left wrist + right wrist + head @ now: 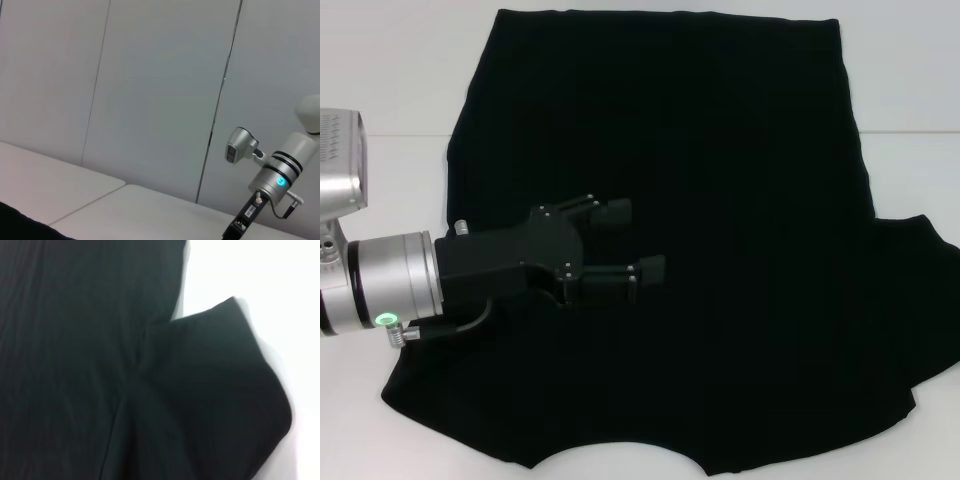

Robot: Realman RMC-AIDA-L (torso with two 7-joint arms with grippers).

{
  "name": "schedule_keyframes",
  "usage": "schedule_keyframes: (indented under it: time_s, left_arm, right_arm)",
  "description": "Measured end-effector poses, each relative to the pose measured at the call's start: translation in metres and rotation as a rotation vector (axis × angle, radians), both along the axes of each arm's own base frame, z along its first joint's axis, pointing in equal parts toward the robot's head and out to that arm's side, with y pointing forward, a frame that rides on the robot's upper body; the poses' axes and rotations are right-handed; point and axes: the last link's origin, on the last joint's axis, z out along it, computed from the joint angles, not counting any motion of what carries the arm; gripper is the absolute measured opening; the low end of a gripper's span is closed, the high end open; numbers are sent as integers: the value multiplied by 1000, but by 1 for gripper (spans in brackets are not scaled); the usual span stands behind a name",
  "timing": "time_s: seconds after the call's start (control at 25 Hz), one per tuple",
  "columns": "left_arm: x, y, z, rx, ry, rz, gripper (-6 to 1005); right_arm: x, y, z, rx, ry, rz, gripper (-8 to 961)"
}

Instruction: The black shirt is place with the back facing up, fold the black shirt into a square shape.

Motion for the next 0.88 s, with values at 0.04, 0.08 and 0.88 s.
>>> schedule_keyframes:
  time_s: [0.04, 0.08, 0.88]
  left_arm:
    - [0, 0, 0, 0, -2, 1, 918]
    - [0, 0, 0, 1, -6, 2, 918]
    - [4, 2, 0, -16, -25, 22, 912]
  right_arm:
    - [2, -1, 2, 12, 4, 2, 9]
    - [3, -1, 4, 23, 7, 4, 9]
    - [-29, 30, 4, 70, 20, 161, 7]
